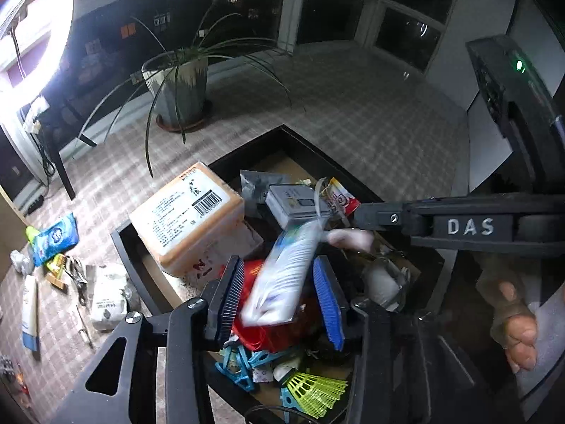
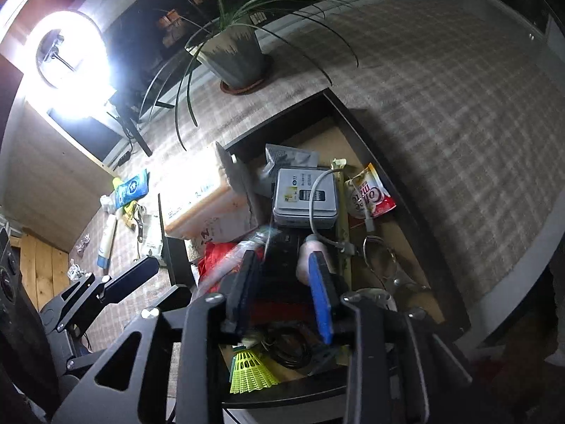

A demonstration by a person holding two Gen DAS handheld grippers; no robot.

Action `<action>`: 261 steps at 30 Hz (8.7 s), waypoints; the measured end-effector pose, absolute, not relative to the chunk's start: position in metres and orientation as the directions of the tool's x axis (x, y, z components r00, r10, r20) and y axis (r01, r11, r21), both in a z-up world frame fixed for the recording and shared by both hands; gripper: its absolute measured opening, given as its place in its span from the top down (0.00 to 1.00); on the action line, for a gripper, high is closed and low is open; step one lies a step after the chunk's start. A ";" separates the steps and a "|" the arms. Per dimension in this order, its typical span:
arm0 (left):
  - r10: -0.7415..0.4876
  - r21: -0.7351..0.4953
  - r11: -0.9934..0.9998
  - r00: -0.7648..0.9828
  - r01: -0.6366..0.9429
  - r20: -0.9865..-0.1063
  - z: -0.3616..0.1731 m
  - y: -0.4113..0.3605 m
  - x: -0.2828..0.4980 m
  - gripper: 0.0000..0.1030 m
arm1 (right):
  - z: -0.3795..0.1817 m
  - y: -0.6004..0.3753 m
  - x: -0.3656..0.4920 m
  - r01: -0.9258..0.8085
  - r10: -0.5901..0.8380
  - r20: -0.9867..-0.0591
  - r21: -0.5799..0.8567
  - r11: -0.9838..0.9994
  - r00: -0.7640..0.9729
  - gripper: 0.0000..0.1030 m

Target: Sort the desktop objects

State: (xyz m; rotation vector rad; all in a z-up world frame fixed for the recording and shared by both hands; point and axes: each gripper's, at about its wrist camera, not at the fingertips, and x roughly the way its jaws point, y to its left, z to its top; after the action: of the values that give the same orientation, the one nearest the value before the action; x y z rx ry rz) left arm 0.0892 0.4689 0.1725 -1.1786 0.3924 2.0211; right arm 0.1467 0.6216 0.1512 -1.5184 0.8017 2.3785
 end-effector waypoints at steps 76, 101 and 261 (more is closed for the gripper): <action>0.404 -0.308 -0.827 -0.116 -0.469 -0.907 0.027 0.276 -0.073 0.55 | 0.020 0.393 -0.068 -0.373 -0.298 -0.939 0.342 -0.862 -0.172 0.49; 0.438 -0.328 -0.808 -0.126 -0.490 -0.890 0.033 0.276 -0.057 0.63 | 0.023 0.389 -0.053 -0.380 -0.357 -0.918 0.396 -0.836 -0.171 0.54; 0.146 -0.111 -0.983 -0.257 -0.145 -0.955 0.060 0.162 -0.054 0.92 | 0.104 0.407 -0.025 -0.050 -0.261 -0.907 0.293 -0.955 -0.329 0.80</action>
State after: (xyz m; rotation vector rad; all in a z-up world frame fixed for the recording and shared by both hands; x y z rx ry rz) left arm -0.0538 0.1615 0.0598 -1.7893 -0.0010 2.3546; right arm -0.0251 0.4067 0.1036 -1.8878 0.4437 2.6367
